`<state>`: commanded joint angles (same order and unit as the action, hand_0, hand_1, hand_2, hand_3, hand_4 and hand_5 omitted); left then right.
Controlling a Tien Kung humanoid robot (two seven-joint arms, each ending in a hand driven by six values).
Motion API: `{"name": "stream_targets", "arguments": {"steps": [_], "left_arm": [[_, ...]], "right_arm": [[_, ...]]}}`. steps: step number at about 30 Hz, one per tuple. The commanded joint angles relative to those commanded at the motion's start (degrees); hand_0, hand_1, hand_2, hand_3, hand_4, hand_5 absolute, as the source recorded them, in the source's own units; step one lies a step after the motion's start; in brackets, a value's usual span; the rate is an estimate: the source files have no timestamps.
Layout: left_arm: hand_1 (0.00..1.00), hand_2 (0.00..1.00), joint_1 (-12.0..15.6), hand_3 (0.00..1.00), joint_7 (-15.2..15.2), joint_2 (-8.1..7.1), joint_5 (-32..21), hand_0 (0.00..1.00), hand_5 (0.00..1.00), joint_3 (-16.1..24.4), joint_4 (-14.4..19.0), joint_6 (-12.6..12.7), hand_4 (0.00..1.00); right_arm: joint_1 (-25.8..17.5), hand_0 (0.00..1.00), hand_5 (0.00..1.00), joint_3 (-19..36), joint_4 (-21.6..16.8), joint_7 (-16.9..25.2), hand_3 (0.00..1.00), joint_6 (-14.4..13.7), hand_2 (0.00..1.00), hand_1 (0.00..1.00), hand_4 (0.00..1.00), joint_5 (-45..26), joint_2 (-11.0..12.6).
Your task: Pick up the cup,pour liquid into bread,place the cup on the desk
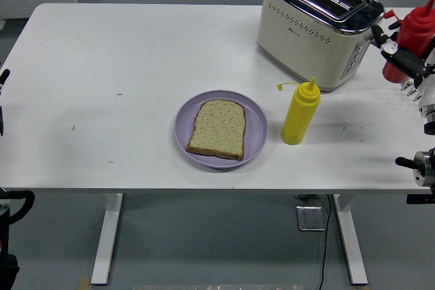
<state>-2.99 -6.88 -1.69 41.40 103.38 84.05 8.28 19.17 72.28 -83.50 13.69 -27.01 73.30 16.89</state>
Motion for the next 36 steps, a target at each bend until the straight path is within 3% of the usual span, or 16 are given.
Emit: {"name": "stream_targets", "arguments": {"steps": [6,11,16,26,32,36], "left_arm": [[0.751,0.776,0.0,0.687,0.0,0.01,0.0,0.714,0.998,0.2,0.0,0.0,0.661],[0.751,0.776,0.1,0.687,0.0,0.04,0.0,0.713,0.998,0.3,0.0,0.0,0.661],[0.751,0.776,0.1,0.687,0.0,0.08,0.0,0.714,0.998,0.5,0.0,0.0,0.661],[0.75,0.776,0.0,0.686,0.0,0.14,-0.1,0.714,0.998,0.8,0.0,0.0,0.662],[0.75,0.776,0.0,0.687,0.0,0.2,-0.1,0.714,0.998,0.9,0.0,0.0,0.66],[0.75,0.776,0.0,0.687,0.0,0.24,-0.1,0.714,0.998,0.9,0.0,0.0,0.66]], "right_arm": [[5.9,0.002,0.177,-4.6,-0.6,-4.5,0.347,-3.7,0.184,0.006,0.818,12.7,2.2],[9.8,0.002,0.181,-8.2,0.3,-8.0,0.351,-4.6,0.187,0.008,0.809,23.7,2.4],[14.3,0.002,0.184,-12.1,1.9,-11.5,0.354,-3.6,0.185,0.009,0.8,35.2,2.2],[23.4,0.002,0.195,-19.7,8.6,-17.5,0.357,-0.4,0.19,0.015,0.78,56.7,2.3],[26.3,0.002,0.197,-26.9,11.7,-19.0,0.36,1.6,0.192,0.018,0.772,56.7,3.6],[26.2,0.002,0.197,-26.1,12.1,-19.0,0.36,1.0,0.192,0.018,0.772,56.7,3.6]]}}
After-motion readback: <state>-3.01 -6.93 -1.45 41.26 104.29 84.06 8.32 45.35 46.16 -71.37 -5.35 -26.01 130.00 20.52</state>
